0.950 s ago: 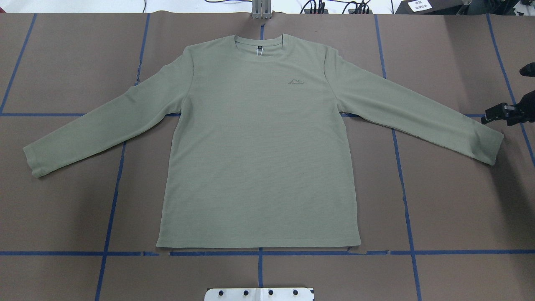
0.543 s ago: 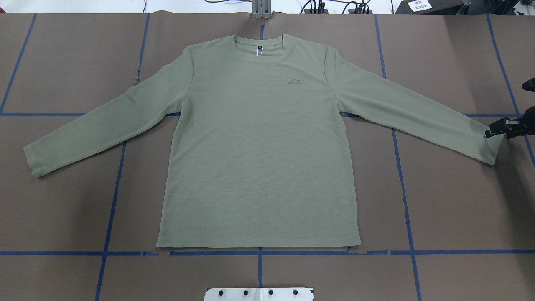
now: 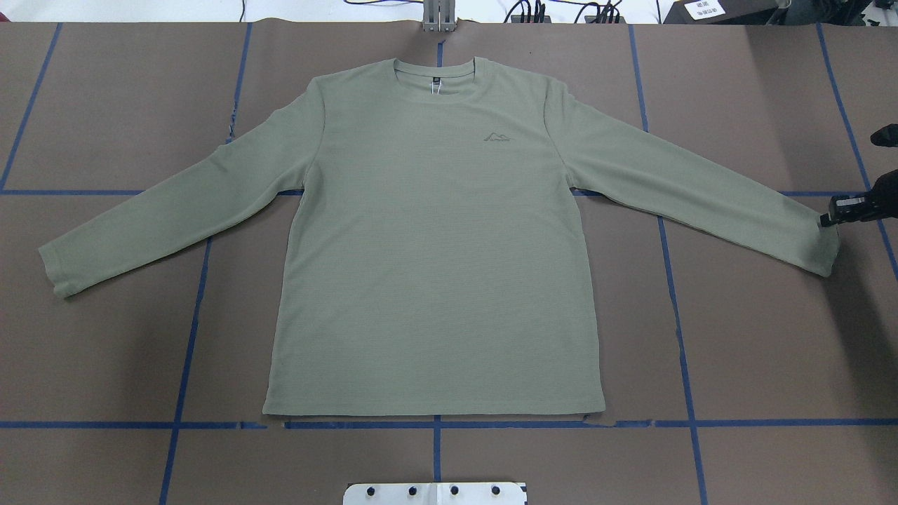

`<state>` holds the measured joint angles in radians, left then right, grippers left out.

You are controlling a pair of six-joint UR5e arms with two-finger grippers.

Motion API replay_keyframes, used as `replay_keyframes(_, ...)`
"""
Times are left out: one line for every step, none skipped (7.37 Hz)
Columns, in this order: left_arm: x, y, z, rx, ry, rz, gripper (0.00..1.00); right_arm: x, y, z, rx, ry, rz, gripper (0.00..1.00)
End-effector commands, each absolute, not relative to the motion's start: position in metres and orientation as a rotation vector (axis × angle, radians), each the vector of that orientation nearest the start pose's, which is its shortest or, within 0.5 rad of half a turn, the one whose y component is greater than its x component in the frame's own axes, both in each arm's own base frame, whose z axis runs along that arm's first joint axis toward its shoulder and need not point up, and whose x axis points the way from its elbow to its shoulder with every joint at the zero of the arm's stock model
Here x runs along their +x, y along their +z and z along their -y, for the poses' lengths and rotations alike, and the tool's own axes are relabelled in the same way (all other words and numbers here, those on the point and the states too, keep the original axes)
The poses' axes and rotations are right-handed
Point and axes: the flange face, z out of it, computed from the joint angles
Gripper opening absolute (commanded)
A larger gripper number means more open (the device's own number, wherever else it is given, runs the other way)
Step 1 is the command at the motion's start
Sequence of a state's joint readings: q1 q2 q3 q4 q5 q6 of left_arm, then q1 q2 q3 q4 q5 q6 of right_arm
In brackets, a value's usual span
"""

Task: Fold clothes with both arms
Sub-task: 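Move the right gripper to the sleeve cuff nearest it and grasp it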

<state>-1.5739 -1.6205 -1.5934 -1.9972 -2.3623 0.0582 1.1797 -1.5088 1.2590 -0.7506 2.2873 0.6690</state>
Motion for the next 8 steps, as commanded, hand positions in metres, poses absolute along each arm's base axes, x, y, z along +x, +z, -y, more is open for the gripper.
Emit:
replay_keyframes(-0.064,0.573,0.534,0.496,0.249,-0.761,1.0,-0.139,0.664,0.52,0.154,0.043,0.893,0.0)
replay_keyframes(-0.064,0.573,0.534,0.496,0.249,-0.761,1.0,-0.141,0.641,0.525,0.148,0.062,0.896,0.0)
replay_keyframes(-0.064,0.573,0.534,0.496,0.249,-0.761,1.0,-0.144,0.599,0.533,0.101,0.128,0.887,0.0)
replay_keyframes(-0.064,0.573,0.534,0.496,0.249,-0.761,1.0,-0.147,0.539,0.542,0.061,0.195,0.874,0.0)
replay_keyframes(-0.064,0.575,0.534,0.492,0.247,-0.761,1.0,-0.147,0.485,0.548,0.038,0.25,0.836,0.0)
replay_keyframes(-0.064,0.575,0.534,0.492,0.247,-0.761,1.0,-0.163,0.42,0.561,0.008,0.301,0.801,0.0)
replay_keyframes(-0.064,0.575,0.534,0.491,0.245,-0.761,1.0,-0.197,0.354,0.578,-0.005,0.328,0.761,0.0)
replay_keyframes(-0.064,0.575,0.534,0.491,0.245,-0.761,1.0,-0.246,0.295,0.586,-0.008,0.369,0.704,0.0)
